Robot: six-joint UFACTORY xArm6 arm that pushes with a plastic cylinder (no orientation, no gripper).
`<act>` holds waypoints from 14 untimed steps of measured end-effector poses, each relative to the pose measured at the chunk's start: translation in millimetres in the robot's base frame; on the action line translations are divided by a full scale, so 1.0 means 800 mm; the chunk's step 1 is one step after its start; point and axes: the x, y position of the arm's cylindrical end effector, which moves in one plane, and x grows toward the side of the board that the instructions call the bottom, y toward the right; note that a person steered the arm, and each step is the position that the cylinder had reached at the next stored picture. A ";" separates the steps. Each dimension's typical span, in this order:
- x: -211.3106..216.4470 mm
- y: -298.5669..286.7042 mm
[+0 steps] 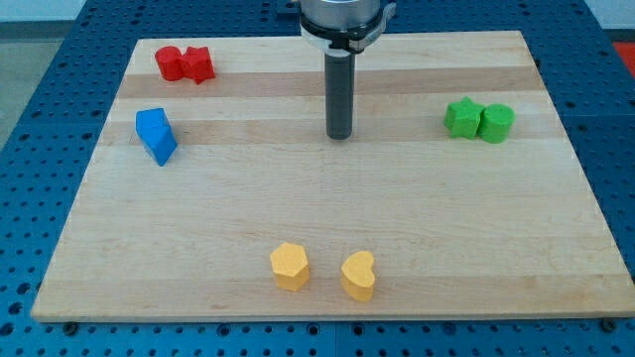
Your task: Adjust the heart at the bottom center of the board
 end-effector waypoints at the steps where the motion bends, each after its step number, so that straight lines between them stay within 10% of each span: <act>1: -0.001 0.000; 14: -0.009 0.008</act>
